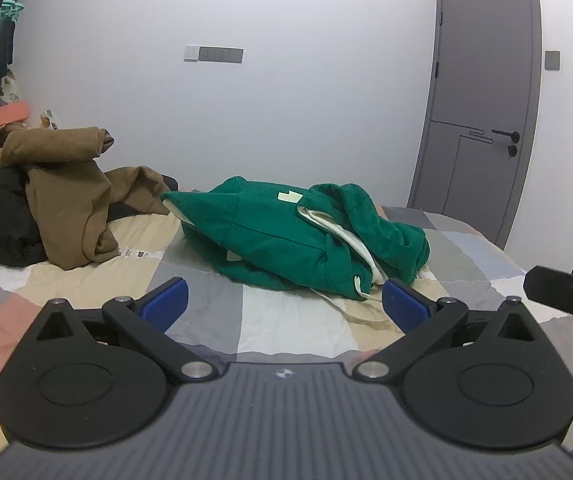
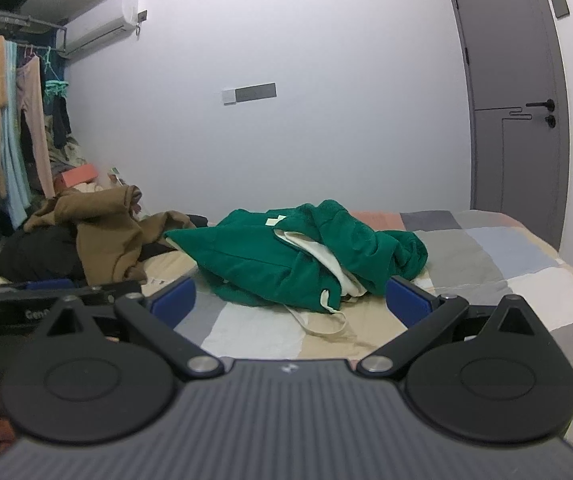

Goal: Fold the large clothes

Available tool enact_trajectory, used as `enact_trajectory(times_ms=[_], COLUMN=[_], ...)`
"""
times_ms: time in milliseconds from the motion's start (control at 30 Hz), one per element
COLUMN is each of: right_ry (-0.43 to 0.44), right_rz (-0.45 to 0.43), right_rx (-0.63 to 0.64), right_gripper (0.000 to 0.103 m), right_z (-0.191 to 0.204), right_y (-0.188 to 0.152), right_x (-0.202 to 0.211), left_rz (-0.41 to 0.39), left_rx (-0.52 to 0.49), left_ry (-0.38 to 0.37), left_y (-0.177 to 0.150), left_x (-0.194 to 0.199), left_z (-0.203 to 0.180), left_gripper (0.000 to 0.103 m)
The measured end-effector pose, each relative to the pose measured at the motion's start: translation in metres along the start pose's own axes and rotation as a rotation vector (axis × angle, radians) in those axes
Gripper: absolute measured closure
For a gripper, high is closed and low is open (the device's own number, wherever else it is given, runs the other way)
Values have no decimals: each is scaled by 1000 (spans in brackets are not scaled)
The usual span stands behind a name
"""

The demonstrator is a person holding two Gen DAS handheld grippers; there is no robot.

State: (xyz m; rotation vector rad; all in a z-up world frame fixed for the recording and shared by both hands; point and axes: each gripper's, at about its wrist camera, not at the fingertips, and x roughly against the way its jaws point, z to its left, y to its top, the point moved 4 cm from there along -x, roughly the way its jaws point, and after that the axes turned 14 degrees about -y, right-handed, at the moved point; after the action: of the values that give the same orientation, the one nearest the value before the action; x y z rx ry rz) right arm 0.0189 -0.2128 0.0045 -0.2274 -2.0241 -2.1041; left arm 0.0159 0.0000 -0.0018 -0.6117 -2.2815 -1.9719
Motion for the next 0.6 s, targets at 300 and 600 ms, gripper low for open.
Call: enact_trajectory(times_ms=[300,600], right_ry=[2,4], right_rz=[12,36], right_rx=[-15,-46], right_gripper=[0,0], right_z=[-1,-5], right_y=[-5,-9], right_x=[-8,-24], left_rz=[5,37], left_rx=[8,1], left_ry=[-7,10], left_y=[-1,-4], left_x=[-5,-27], left_z=[4,13], left_gripper=[0,0])
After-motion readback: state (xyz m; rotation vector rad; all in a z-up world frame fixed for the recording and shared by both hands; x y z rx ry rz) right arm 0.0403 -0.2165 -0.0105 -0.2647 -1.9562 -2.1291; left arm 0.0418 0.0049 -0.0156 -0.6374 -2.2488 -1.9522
